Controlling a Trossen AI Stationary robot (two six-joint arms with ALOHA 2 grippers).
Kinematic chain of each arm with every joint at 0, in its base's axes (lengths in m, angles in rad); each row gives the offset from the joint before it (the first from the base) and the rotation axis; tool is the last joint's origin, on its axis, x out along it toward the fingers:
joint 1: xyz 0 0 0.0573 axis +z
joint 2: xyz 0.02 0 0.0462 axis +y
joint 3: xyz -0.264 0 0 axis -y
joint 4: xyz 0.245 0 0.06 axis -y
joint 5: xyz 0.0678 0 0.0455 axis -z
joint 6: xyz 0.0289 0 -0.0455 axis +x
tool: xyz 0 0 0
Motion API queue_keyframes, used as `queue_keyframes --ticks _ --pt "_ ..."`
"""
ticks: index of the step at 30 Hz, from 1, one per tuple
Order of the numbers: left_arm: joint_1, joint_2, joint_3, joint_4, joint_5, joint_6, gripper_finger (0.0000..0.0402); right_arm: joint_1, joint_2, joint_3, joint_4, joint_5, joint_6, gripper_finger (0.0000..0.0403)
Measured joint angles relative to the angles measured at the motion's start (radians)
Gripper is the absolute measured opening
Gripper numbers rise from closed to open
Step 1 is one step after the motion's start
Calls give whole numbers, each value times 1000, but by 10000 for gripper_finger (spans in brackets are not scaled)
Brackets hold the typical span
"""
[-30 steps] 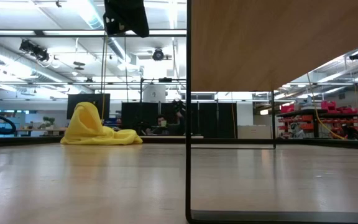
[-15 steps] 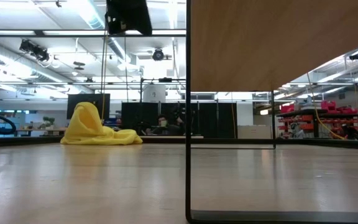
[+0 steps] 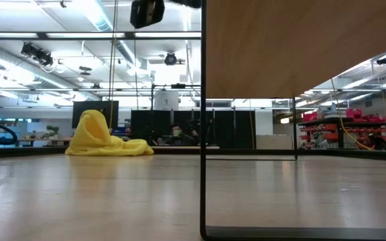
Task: Stack small to large cups/mugs on shelf
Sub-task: Put the blue mug on the shelf
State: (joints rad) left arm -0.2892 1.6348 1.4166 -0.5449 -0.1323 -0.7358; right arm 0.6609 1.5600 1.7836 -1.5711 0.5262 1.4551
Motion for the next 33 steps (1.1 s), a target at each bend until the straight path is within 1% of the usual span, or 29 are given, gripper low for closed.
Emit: queue_keyframes --ticks 3,4,6,9,13,17,22,27,33 --pt "-23 0 0 49 4 -54 17 74 -4 -84 1 6 39 12" --pt "-34 1 0 70 5 -70 16 99 -4 -119 12 4 41 7" --pt "-60 9 0 115 5 -96 17 143 0 -195 44 -6 70 9" --pt "-93 37 -1 201 4 -118 21 190 1 -284 45 -6 154 7" --pt "-102 88 -1 334 -42 -124 21 217 0 -362 74 22 209 6" --pt "-80 144 -1 382 -96 -153 15 211 0 -398 137 72 186 3" --pt "-49 188 -1 385 -101 -201 14 184 0 -401 159 118 145 2" --pt "-31 200 -1 383 -101 -220 19 177 0 -401 185 121 114 2" --pt "-11 200 -1 383 -104 -214 10 177 0 -401 190 129 112 1"
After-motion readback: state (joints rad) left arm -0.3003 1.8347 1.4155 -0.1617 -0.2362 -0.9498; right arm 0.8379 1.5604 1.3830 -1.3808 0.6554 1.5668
